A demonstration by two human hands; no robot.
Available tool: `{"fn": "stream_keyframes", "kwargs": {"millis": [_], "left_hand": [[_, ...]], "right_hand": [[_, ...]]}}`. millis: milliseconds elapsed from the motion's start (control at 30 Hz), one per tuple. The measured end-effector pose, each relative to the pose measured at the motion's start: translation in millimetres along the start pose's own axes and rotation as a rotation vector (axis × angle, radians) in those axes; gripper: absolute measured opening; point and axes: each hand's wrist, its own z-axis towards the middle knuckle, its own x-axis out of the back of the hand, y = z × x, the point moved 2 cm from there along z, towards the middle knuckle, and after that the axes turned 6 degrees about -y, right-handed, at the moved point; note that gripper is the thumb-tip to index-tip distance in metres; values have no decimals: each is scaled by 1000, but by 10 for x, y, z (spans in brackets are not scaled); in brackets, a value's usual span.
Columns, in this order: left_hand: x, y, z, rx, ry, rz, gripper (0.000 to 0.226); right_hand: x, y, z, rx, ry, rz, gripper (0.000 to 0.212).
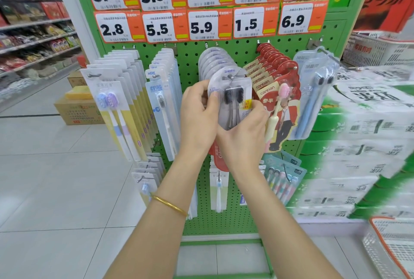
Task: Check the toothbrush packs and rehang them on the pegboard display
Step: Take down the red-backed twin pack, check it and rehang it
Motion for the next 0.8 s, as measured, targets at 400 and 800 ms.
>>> {"fn": "stream_keyframes", "kwargs": {"millis": [400,800], "left_hand": [[-33,-6,92,6,98,54,13],[-8,-30,135,25,120,57,12]], "right_hand": [[309,-333,281,348,186,5,26],[258,-334,598,493,28,-32,6]]}}
